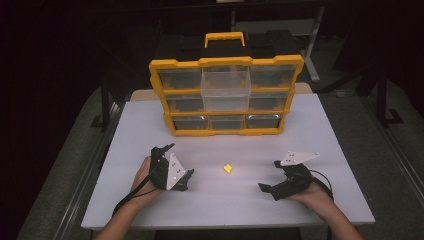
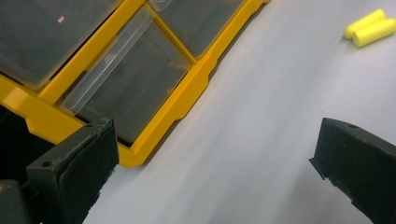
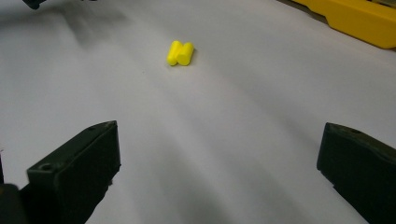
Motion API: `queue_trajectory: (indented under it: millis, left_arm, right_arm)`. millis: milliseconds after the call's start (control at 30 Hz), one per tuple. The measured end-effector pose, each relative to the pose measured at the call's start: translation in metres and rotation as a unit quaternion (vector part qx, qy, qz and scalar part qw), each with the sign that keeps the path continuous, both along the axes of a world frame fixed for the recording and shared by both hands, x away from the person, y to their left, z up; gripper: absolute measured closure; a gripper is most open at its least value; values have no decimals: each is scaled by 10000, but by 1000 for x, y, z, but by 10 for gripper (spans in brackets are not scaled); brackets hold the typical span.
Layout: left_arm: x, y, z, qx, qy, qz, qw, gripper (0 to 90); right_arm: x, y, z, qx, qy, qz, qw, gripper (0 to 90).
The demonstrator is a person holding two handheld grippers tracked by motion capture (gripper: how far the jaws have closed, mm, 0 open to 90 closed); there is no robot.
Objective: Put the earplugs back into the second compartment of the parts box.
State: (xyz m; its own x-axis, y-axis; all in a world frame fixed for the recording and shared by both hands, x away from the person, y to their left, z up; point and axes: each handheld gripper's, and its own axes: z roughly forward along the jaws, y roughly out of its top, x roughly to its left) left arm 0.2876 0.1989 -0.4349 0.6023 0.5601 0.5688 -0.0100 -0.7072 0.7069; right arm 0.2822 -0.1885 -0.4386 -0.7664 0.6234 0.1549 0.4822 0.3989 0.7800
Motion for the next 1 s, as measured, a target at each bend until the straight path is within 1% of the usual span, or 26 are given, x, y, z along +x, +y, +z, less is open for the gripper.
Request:
queue_trajectory:
  millis: [167,300,433,533,633,667,733,767,800,933,1000]
  left_arm:
    - [1,2,2,-244,177,35,9995,2]
    - [3,5,3,-517,380,53,9979,2]
    - [6,8,5,-818,573,79,9950,2]
    - [7,10,7,-1070,719,114,9916,2]
    - [9,13,8,-1206,851,131,9890,2]
    - [9,13,9,-1280,898,130,9876,3]
    - [10,15,9,-1455,1019,134,9840,2]
    - [11,16,10,-1539,1082,145,9820,3]
    - [12,18,10,-1630,1172,149,9795,3]
    - [14,21,10,-1846,1376,181,9730,3]
    - [15,22,10,-1949,1485,196,9693,3]
  right_arm:
    - [0,0,0,-3,3,0,10000,0]
    - [0,0,0,-4,-3,2,10000,0]
    - [0,-1,0,-7,-14,-1,10000,0]
    - [0,0,0,-2,-12,-4,10000,0]
    - [0,-1,0,-4,-15,-4,10000,0]
    - [0,0,0,-4,-17,-2,10000,0]
    - [0,0,0,-6,-14,-3,10000,0]
    - [0,0,0,-3,-13,-2,10000,0]
    - [0,0,0,-3,-14,-2,10000,0]
    - [0,0,0,-5,-12,-2,10000,0]
    - [0,-1,0,0,-14,-3,10000,0]
